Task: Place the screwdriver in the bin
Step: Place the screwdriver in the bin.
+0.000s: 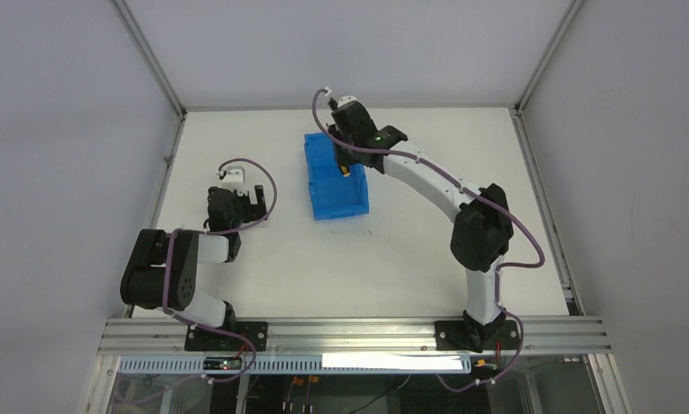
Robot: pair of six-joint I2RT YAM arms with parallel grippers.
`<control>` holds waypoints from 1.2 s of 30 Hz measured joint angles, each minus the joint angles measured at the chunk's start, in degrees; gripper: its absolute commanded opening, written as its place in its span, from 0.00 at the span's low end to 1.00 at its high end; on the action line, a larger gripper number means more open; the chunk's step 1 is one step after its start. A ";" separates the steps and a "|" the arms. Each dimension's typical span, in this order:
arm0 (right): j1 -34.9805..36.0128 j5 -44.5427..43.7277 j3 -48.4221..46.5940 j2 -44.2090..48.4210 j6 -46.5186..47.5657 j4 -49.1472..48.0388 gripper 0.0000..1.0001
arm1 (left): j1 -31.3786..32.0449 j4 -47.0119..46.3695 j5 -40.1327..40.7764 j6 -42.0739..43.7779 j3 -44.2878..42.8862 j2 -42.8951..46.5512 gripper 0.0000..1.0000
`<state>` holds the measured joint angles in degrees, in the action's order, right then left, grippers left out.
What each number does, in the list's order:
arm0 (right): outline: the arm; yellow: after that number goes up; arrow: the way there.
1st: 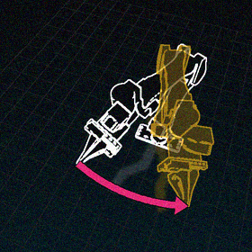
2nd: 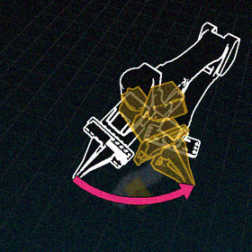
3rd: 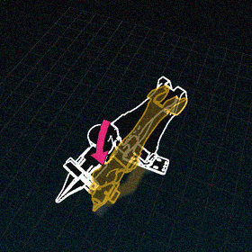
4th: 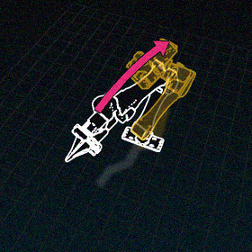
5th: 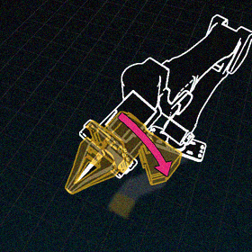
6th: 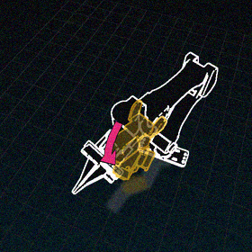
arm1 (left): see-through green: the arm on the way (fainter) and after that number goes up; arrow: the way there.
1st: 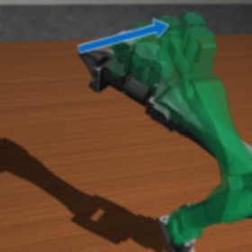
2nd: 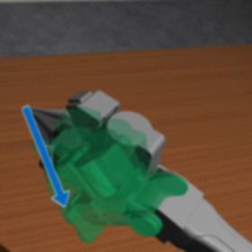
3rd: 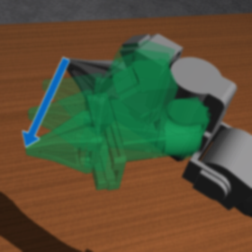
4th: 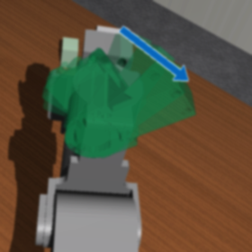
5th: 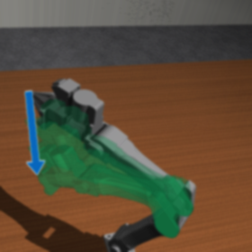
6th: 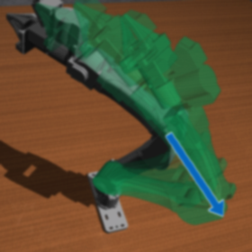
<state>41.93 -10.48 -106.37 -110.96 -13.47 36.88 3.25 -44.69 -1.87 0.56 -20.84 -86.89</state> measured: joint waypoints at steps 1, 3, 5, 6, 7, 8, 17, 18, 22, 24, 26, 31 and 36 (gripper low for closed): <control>0.00 -0.11 1.49 -0.61 0.00 -1.31 0.12 | 0.00 0.00 0.00 0.00 0.00 0.00 1.00; 0.00 -0.31 3.67 -2.01 -0.02 -3.50 0.11 | 0.00 0.00 0.00 0.00 0.00 0.00 1.00; 0.00 -0.66 5.75 -3.30 -0.04 -5.97 0.11 | 0.00 -0.02 0.02 0.00 0.00 0.00 1.00; 0.00 -0.79 6.82 -4.07 -0.09 -7.43 0.11 | 0.00 0.00 0.00 0.00 0.00 0.00 1.00; 0.00 -0.90 7.61 -4.68 -0.13 -8.55 0.11 | 0.00 0.00 0.00 0.00 0.00 0.00 1.00; 0.00 -1.09 8.85 -5.46 -0.15 -10.32 0.11 | 0.00 -0.02 0.00 0.00 0.00 0.00 1.00; 0.00 -2.93 12.50 -9.99 -0.44 -17.27 0.18 | 0.00 0.00 0.02 0.00 -0.02 0.00 1.00; 0.00 -3.26 12.50 -10.14 -0.44 -17.81 0.19 | 0.00 0.00 0.00 0.00 0.00 0.00 1.00; 0.00 -3.85 12.50 -10.43 -0.48 -19.50 0.21 | 0.00 0.00 0.02 0.00 -0.02 0.00 1.00; 0.02 -3.87 12.50 -10.47 -0.59 -19.91 0.22 | 0.00 -0.02 0.00 0.00 0.00 0.00 1.00; 0.09 -3.98 12.50 -10.49 -0.59 -20.11 0.22 | 0.00 0.00 0.02 0.00 0.00 0.00 1.00; 0.63 -5.44 12.46 -10.49 -0.50 -19.74 0.24 | 0.00 -0.02 0.00 0.00 0.00 0.00 1.00; 1.90 -6.51 11.37 -10.62 -0.42 -16.96 0.40 | 0.00 0.00 0.02 0.00 0.00 0.00 1.00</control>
<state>43.83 -16.99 -95.00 -121.58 -13.89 19.92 3.25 -44.69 -1.85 0.56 -20.84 -86.89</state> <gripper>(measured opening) 0.294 0.996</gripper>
